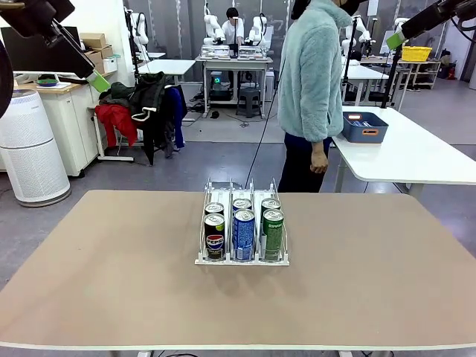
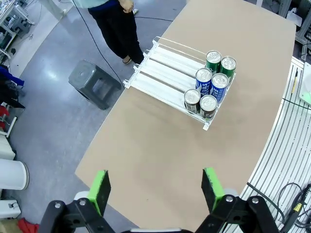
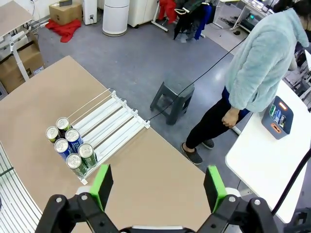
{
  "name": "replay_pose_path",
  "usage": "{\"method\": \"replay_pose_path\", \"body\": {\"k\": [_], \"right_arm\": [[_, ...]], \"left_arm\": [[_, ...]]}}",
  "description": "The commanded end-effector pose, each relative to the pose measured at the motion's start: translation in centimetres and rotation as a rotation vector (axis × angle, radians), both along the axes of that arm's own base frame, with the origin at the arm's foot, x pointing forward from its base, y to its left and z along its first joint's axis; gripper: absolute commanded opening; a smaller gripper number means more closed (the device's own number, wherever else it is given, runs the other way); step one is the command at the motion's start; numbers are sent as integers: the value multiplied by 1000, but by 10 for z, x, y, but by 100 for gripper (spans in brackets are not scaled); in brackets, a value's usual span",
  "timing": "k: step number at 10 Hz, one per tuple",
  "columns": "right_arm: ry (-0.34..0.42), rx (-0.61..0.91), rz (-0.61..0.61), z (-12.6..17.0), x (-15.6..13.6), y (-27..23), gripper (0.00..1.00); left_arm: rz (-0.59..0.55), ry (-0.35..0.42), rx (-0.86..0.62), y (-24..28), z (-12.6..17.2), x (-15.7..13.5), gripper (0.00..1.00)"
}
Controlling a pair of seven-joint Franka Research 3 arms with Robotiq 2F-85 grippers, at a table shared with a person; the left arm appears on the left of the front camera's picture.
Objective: Fill the beverage cans into the dispenser.
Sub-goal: Pick up the Sprite handed by the human.
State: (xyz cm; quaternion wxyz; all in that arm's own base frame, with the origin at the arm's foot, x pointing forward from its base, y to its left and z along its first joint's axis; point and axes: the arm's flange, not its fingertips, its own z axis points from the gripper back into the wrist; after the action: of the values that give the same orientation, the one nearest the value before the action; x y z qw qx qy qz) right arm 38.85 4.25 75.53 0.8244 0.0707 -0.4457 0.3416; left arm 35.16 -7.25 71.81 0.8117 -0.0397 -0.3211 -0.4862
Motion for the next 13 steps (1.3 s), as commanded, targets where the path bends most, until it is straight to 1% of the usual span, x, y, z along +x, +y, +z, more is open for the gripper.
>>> {"method": "replay_pose_path", "body": {"k": [1, 2, 3, 5, 7, 8, 9, 10, 11, 12, 13], "right_arm": [[3, -6, 17, -1, -1, -2, 100], [0, 0, 0, 0, 0, 0, 100], [21, 16, 4, 0, -2, 1, 100], [80, 65, 25, 4, -6, 3, 100], [151, 98, 58, 8, -11, 2, 100], [175, 122, 102, 15, -15, 0, 100], [181, 131, 123, 19, -19, 0, 100], [189, 129, 148, 24, -25, 1, 100], [182, 138, 176, 28, -29, 2, 100], [182, 139, 183, 30, -32, 3, 100], [188, 146, 206, 32, -34, 2, 100]], "left_arm": [[0, 0, 0, 0, 0, 0, 100], [28, 9, -22, -3, 2, 0, 100], [21, 13, -62, -8, 5, 0, 100], [15, 7, -115, -15, 12, -2, 100], [42, 15, -155, -19, 21, -4, 100], [48, 18, -173, -21, 26, -6, 100], [58, 17, -191, -24, 32, -7, 100], [42, 15, -208, -27, 38, -13, 100], [22, 14, -233, -29, 42, -16, 100], [42, 18, -247, -31, 46, -18, 100], [31, 26, -276, -32, 50, -21, 100]]}}
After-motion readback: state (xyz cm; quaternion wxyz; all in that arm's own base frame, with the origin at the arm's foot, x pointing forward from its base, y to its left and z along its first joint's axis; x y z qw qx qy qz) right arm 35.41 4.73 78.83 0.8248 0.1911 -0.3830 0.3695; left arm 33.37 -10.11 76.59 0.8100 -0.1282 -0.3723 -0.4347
